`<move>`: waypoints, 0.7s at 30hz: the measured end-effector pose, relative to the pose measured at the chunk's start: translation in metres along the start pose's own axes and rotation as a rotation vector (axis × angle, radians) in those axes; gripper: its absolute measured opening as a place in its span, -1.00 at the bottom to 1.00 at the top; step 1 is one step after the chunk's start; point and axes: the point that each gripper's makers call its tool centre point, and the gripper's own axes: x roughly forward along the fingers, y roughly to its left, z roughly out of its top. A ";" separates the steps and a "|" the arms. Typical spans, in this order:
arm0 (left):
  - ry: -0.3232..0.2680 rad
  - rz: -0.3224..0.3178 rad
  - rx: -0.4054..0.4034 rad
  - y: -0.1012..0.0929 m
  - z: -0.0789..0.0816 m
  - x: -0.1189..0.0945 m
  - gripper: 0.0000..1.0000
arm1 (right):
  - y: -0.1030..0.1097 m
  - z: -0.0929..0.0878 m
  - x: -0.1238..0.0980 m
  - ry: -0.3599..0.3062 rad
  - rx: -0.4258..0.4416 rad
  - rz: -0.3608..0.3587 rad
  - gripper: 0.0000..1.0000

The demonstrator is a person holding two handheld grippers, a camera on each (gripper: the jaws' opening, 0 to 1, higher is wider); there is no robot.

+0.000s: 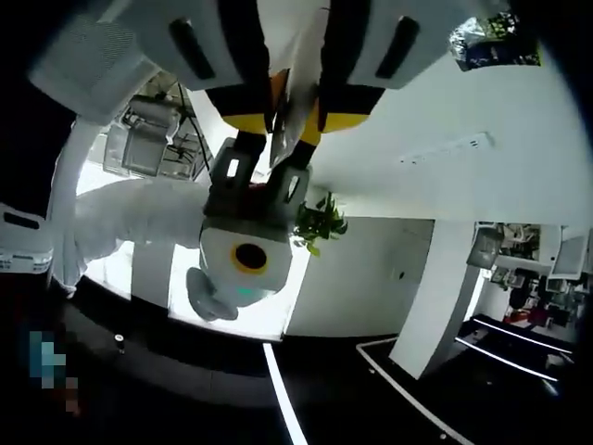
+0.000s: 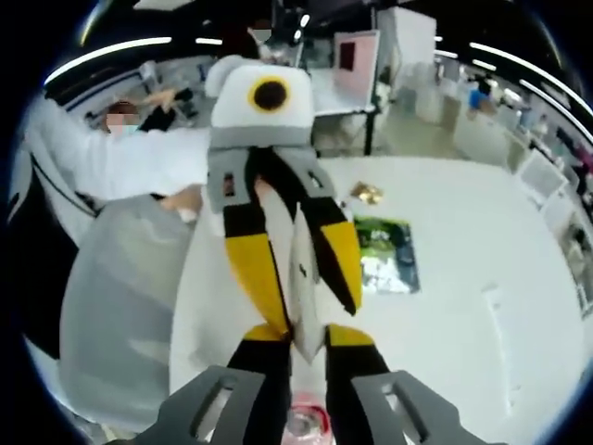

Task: Arrange the skincare products in the storage area until every visible bottle or jar stands upright without overlapping.

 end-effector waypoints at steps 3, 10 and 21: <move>-0.026 -0.005 -0.019 0.001 0.004 -0.006 -0.74 | 0.000 -0.001 0.002 0.014 -0.014 -0.004 -0.96; 0.009 0.015 -0.001 0.007 -0.005 -0.022 -0.57 | -0.002 -0.002 -0.007 0.000 -0.013 -0.019 -0.98; 0.157 -0.034 0.017 -0.003 -0.050 -0.008 -0.50 | 0.010 0.015 -0.025 -0.043 -0.080 0.011 -0.97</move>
